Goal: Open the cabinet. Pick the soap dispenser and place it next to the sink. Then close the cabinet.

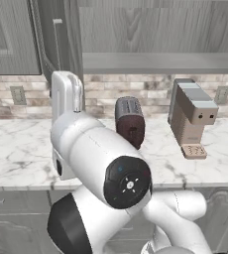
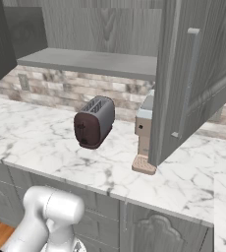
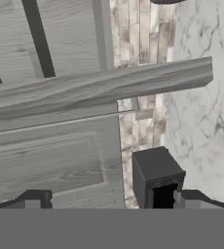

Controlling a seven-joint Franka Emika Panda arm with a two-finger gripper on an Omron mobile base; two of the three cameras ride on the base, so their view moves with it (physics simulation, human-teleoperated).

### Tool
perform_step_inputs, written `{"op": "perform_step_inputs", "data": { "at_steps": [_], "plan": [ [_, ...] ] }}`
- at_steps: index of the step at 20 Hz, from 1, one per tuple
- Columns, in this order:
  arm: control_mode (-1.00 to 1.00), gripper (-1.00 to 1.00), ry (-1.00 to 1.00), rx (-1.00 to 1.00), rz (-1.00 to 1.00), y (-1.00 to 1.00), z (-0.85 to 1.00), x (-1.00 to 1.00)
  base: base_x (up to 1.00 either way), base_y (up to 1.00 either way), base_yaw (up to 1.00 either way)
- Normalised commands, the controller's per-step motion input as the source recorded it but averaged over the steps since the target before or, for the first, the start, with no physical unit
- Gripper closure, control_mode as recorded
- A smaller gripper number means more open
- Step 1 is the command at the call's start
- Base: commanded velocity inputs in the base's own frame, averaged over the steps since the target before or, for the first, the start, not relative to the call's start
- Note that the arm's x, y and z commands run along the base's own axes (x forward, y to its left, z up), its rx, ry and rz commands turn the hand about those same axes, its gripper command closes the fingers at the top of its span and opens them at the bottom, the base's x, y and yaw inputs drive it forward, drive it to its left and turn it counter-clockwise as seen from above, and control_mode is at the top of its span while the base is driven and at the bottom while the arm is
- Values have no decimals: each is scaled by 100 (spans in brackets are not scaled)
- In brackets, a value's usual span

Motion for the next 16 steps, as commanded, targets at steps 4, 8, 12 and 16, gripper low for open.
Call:
{"op": "perform_step_inputs", "data": {
  "at_steps": [4,8,12,16],
  "plan": [
    [-100,-100,-22,0,0,1,-6,14,0,0,0],
    [-100,-100,-20,0,0,0,-19,19,0,0,0],
    [-100,-100,-4,0,-6,0,-21,30,0,0,0],
    [-100,-100,-2,0,-9,2,-12,27,0,0,0]
  ]
}}
